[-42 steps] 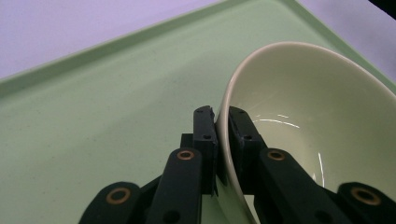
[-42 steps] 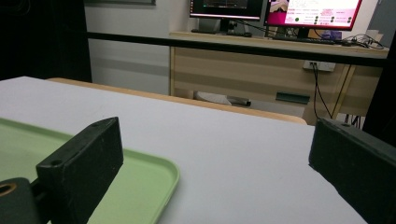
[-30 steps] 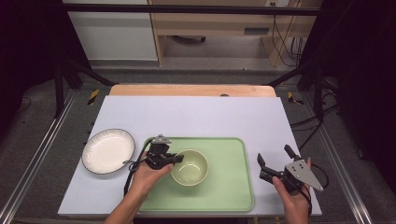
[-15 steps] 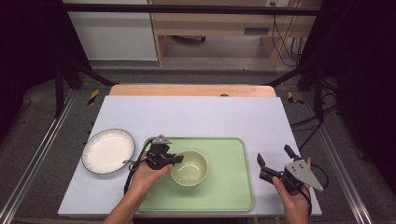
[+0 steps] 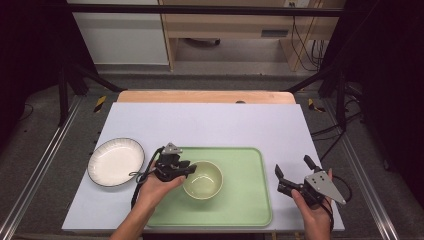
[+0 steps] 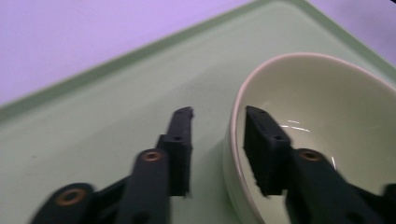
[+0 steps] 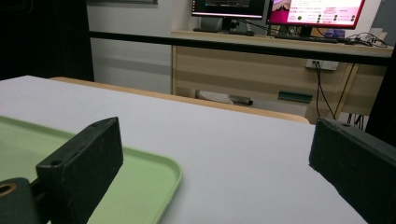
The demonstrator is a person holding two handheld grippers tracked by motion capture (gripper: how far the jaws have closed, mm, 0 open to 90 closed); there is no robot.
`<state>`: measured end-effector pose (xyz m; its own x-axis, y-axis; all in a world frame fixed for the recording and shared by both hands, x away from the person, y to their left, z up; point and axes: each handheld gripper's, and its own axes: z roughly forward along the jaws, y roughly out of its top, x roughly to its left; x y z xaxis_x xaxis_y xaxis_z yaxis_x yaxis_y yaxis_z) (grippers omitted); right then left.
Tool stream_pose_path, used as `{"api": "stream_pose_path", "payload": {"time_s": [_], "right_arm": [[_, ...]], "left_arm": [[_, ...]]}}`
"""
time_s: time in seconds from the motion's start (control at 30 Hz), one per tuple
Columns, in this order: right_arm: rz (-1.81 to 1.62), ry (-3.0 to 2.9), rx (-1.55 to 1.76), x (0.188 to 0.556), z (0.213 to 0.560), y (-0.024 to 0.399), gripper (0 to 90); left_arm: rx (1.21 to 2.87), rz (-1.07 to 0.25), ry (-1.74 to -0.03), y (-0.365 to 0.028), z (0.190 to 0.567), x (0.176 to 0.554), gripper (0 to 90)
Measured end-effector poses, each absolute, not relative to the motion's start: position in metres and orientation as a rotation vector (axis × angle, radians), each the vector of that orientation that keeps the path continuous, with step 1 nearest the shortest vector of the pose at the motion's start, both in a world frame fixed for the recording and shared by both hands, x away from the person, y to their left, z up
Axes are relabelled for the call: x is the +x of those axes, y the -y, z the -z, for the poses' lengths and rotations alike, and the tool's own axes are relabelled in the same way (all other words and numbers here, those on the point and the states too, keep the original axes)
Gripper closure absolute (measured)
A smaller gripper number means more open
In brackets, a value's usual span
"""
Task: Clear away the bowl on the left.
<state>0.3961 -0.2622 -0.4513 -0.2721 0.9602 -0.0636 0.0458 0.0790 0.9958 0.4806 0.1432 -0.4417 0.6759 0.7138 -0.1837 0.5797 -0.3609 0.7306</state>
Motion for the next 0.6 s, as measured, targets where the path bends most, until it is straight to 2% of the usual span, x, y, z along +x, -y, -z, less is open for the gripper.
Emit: {"api": "stream_pose_path", "payload": {"time_s": [0.03,0.1,0.13,0.17,0.23,0.27,0.3,0.37,0.6], "right_arm": [[-1.324,-1.484,1.054,0.396,0.451,0.262,3.2],[-1.324,-1.486,1.055,0.396,0.451,0.262,3.2],[-1.325,-1.488,1.056,0.396,0.451,0.262,3.1],[-1.325,-1.488,1.056,0.396,0.451,0.262,3.1],[-1.323,-1.49,1.055,0.396,0.451,0.262,3.1],[-1.323,-1.49,1.056,0.396,0.451,0.262,3.1],[-1.323,-1.49,1.056,0.396,0.451,0.262,3.1],[-1.325,-1.488,1.056,0.396,0.451,0.262,3.1],[-1.325,-1.487,1.055,0.396,0.451,0.263,3.1]], "left_arm": [[2.071,-0.209,-0.994,-0.143,0.442,0.481,54.7],[2.061,-0.221,-0.975,-0.144,0.439,0.48,51.6],[2.053,-0.241,-0.961,-0.145,0.436,0.479,44.2],[2.053,-0.241,-0.961,-0.145,0.436,0.479,40.9],[2.044,-0.251,-0.939,-0.146,0.434,0.479,38.7],[2.037,-0.26,-0.932,-0.146,0.433,0.478,31.3],[2.035,-0.267,-0.917,-0.146,0.433,0.478,31.3],[2.026,-0.292,-0.902,-0.146,0.431,0.477,22.0],[2.011,-0.306,-0.812,-0.15,0.427,0.474,11.3]]}}
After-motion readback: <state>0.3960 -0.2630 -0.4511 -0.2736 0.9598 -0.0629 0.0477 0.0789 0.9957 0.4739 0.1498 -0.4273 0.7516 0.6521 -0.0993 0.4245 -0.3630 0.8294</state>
